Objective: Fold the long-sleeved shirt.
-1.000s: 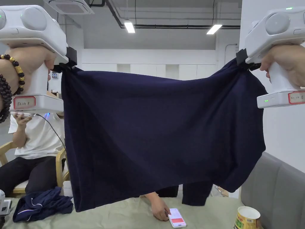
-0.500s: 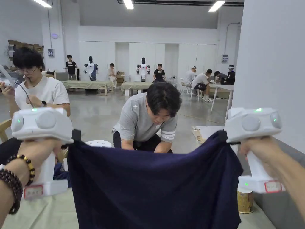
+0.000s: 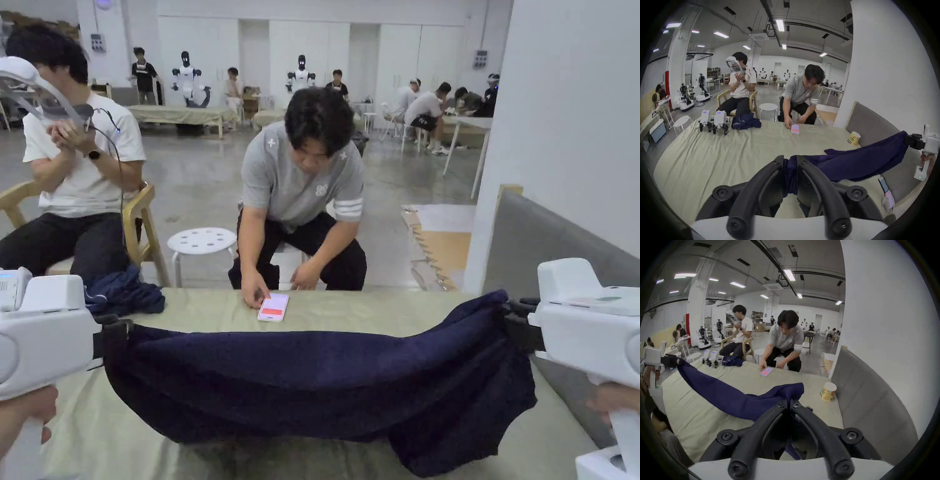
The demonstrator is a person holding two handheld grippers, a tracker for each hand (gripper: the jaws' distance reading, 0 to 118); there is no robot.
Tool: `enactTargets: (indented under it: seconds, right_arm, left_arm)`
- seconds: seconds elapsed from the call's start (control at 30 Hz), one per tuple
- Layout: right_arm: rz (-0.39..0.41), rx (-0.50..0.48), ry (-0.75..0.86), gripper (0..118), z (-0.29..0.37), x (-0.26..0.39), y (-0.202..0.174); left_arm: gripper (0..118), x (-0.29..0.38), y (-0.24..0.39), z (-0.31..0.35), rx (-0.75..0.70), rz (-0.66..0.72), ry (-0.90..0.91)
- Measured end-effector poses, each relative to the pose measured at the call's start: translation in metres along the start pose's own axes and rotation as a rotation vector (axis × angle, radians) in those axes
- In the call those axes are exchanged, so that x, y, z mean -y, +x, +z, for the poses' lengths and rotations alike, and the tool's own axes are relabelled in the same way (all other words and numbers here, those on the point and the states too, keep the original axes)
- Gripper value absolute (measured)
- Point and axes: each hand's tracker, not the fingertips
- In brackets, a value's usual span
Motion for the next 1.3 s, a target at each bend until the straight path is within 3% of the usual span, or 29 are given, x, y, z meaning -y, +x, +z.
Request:
enactTargets:
  seconds: [0.13,0.33,0.4,0.5,0.63,0.67,0.7,0.73,0.77,0.8,0.87,0.93,0.97,1.0,1.03,1.07,1.1,1.13,1.3]
  right_arm:
    - [-0.017,-0.037,-0.131,2,0.057,0.106,-0.024]
    - [-0.018,-0.117,-0.584,2,0.065,0.258,-0.054]
    - [0.007,-0.125,-0.702,2,0.057,0.290,-0.060]
    - [0.121,-0.051,-0.784,1,0.046,0.314,-0.068]
    - [0.045,-0.079,-0.802,1,0.035,0.323,-0.064]
    - [0.041,-0.081,-0.797,2,0.036,0.321,-0.064]
    - [0.019,-0.078,-0.772,22,0.042,0.316,-0.063]
    - [-0.027,-0.095,-0.735,57,0.047,0.309,-0.060]
    - [-0.058,-0.109,-0.708,94,0.052,0.303,-0.057]
    - [-0.083,-0.119,-0.669,118,0.059,0.294,-0.055]
    - [-0.112,-0.138,-0.542,115,0.077,0.271,-0.047]
    - [-0.130,-0.090,-0.487,115,0.083,0.252,-0.042]
    - [-0.133,-0.069,-0.476,114,0.084,0.244,-0.041]
    - [-0.134,-0.059,-0.475,110,0.085,0.239,-0.040]
    - [-0.133,-0.053,-0.468,101,0.085,0.234,-0.039]
    - [-0.136,-0.052,-0.455,81,0.085,0.230,-0.041]
    - [-0.143,-0.049,-0.444,35,0.084,0.228,-0.042]
    - [-0.150,-0.053,-0.440,1,0.082,0.227,-0.043]
    - [-0.163,-0.073,-0.461,0,0.079,0.230,-0.045]
  left_arm:
    - [18,0.108,-0.008,0.048,0.017,0.025,-0.132]
    - [18,0.254,-0.013,0.051,-0.038,0.004,-0.499]
    - [18,0.281,-0.009,0.046,-0.069,-0.016,-0.581]
    - [18,0.296,-0.004,0.045,-0.120,-0.100,-0.603]
    - [19,0.289,-0.008,0.041,-0.106,-0.048,-0.587]
    - [28,0.285,-0.009,0.041,-0.102,-0.019,-0.570]
    - [55,0.280,-0.013,0.042,-0.090,0.008,-0.559]
    - [81,0.273,-0.018,0.047,-0.052,0.050,-0.540]
    - [100,0.266,-0.021,0.051,-0.034,0.082,-0.519]
    - [108,0.257,-0.023,0.057,-0.009,0.122,-0.482]
    - [106,0.238,-0.026,0.069,0.010,0.142,-0.421]
    - [105,0.219,-0.024,0.075,-0.006,0.123,-0.385]
    - [101,0.212,-0.022,0.077,-0.014,0.107,-0.367]
    - [83,0.206,-0.017,0.079,-0.018,0.088,-0.343]
    - [58,0.200,-0.013,0.081,-0.025,0.060,-0.325]
    - [26,0.197,-0.010,0.080,-0.033,0.034,-0.315]
    - [6,0.197,-0.006,0.078,-0.042,0.013,-0.306]
    - [5,0.198,0.001,0.077,-0.070,-0.010,-0.293]
    - [4,0.202,0.010,0.065,-0.031,-0.027,-0.321]
